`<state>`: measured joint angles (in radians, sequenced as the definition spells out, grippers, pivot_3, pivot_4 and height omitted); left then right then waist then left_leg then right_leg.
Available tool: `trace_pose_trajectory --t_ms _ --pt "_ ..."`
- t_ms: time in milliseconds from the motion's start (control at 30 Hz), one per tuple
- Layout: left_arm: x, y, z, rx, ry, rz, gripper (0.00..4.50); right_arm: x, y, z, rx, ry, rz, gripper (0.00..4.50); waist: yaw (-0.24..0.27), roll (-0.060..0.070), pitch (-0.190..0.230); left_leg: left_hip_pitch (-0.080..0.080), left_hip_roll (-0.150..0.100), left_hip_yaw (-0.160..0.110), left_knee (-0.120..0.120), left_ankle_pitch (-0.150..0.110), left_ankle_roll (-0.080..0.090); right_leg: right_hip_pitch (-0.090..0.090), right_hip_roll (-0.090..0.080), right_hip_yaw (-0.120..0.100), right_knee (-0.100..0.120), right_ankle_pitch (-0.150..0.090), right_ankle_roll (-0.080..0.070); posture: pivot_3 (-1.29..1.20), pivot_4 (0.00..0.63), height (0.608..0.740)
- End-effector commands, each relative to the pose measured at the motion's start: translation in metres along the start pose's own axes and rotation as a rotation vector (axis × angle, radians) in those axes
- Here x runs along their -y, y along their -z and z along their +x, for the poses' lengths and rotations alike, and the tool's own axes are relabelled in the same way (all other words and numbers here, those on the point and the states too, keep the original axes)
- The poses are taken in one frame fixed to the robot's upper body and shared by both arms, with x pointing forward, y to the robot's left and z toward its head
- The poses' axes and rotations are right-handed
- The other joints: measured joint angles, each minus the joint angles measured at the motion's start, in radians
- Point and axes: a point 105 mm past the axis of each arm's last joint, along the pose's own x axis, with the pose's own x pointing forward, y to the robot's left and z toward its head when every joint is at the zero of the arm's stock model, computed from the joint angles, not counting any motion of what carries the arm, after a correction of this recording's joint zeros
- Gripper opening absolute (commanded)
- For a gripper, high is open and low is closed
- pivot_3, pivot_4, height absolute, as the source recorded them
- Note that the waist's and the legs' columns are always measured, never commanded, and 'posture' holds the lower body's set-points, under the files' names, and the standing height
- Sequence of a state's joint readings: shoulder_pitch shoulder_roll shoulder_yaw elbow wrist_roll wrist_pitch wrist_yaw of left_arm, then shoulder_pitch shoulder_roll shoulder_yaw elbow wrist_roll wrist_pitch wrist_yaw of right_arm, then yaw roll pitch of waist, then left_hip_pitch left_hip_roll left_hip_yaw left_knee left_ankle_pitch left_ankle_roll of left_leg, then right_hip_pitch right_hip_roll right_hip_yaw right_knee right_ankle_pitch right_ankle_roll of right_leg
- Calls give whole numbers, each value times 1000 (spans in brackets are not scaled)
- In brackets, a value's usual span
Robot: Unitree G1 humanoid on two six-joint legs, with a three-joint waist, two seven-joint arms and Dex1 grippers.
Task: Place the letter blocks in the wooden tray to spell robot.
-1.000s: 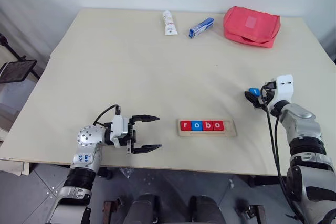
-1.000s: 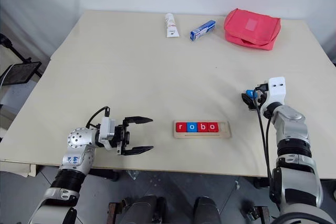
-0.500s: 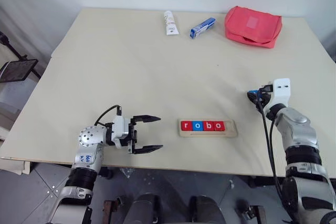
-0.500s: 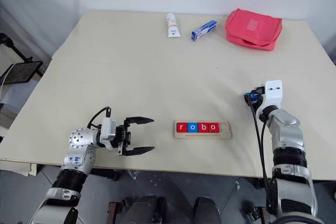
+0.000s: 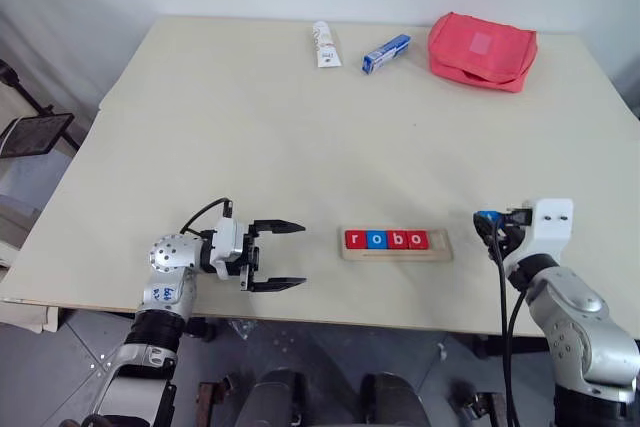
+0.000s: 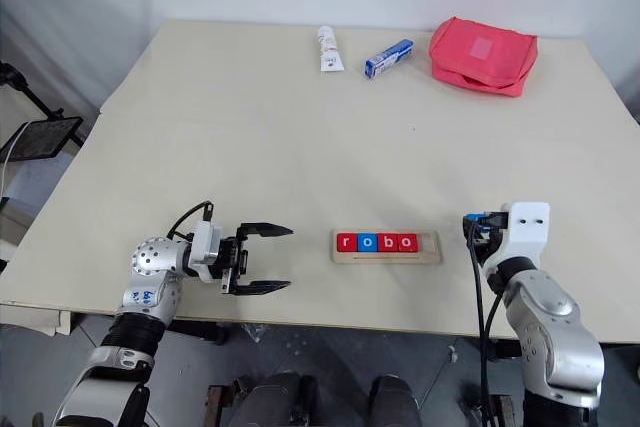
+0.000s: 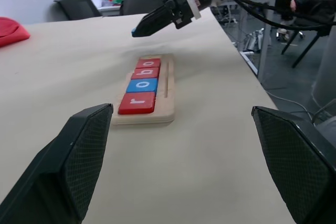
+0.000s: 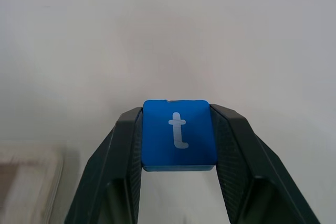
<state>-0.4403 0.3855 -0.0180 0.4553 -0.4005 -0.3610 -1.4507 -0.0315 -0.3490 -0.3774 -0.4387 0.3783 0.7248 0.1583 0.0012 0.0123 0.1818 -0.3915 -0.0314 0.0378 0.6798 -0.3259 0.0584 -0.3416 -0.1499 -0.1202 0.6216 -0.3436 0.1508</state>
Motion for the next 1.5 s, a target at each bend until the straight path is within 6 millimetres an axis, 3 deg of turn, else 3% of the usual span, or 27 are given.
trace_pose_trajectory --t_ms 33,133,433,533,800,1000,1167,1500 --pt "-4 -4 4 21 5 22 4500 5 -8 -7 36 32 -1 1474 -1 0 0 0 0 0 0 0 0 0 0 0 0 0 0 0 150 740" --pt "-5 -6 6 27 9 25 4500 7 -2 -8 22 35 13 1474 -1 0 0 0 0 0 0 0 0 0 0 1 0 0 0 0 150 740" --pt "-6 -8 6 27 8 30 4500 8 3 -10 19 27 9 4478 -1 0 0 0 0 0 -1 0 0 0 0 1 0 0 0 0 150 740" --pt "-5 -8 5 25 6 31 4500 7 -2 -15 42 8 -10 4478 -1 0 0 0 0 0 -1 0 0 0 0 1 0 0 0 0 150 740" --pt "-4 -9 2 20 7 29 4500 2 -15 -30 5 -251 -193 4478 0 0 0 0 0 0 -1 0 0 0 0 2 -1 0 0 0 150 740" --pt "-4 -13 -6 15 15 35 4500 14 -17 -35 -149 -503 -471 4478 1 -1 0 0 0 2 0 0 1 1 0 2 -2 0 0 0 150 740" --pt "-5 -18 -12 15 16 44 4500 27 -18 -24 -256 -628 -617 4478 0 -1 0 1 1 2 0 0 1 3 0 0 -4 0 0 0 150 740" --pt "-1 -27 -15 16 30 39 4500 39 -14 6 -354 -744 -679 4478 1 -1 0 -1 1 1 1 0 1 3 0 -1 -5 0 0 0 150 740"
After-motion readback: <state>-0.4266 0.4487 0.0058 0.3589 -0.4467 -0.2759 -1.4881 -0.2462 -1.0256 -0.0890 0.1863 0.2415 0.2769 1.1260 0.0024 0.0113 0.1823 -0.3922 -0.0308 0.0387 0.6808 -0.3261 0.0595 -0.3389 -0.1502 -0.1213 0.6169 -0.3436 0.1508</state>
